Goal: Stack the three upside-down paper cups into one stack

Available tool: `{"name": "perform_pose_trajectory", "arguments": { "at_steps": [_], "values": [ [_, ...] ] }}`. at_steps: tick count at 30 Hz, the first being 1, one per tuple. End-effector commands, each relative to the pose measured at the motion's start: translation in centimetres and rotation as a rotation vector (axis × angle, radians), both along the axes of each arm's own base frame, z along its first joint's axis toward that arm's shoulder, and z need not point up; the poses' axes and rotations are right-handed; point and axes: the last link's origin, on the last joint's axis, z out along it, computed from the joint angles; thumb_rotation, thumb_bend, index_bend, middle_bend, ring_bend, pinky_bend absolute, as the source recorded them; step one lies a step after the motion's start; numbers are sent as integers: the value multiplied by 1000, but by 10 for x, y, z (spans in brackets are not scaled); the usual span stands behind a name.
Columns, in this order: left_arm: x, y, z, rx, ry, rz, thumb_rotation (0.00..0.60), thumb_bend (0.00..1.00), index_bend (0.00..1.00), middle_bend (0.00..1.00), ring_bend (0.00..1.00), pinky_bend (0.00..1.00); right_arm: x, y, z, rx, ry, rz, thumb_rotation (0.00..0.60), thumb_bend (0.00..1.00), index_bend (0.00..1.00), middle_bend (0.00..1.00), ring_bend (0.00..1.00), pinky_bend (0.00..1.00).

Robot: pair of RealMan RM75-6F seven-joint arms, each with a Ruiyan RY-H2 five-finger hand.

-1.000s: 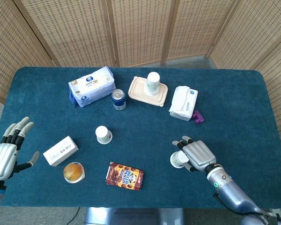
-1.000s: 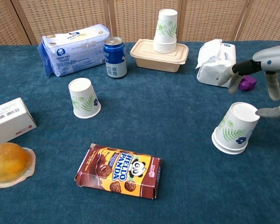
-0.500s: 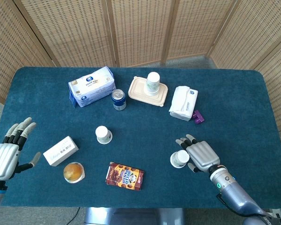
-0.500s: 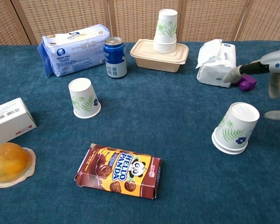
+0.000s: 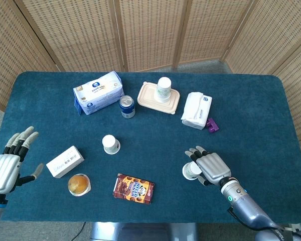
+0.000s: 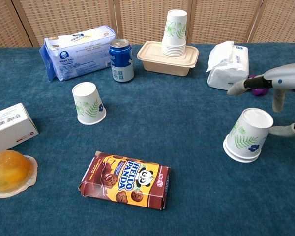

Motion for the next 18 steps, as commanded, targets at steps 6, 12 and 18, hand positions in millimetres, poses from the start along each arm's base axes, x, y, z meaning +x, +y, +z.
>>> {"name": "perform_pose_trajectory", "arguments": {
  "at_steps": [6,12,18],
  "values": [
    [-4,-6,4,14,1,14,600,413,16,0,0,12,-7,-2,-14,21,4,-18,600,384,2,114,0,368],
    [-7,-11,8,24,2,22,600,413,16,0,0,12,-12,-3,-22,32,12,-25,600,383,73,155,8,386],
    [-8,-12,8,26,0,24,600,413,16,0,0,12,-14,-4,-27,22,12,-22,600,377,283,305,127,472]
  ]
}}
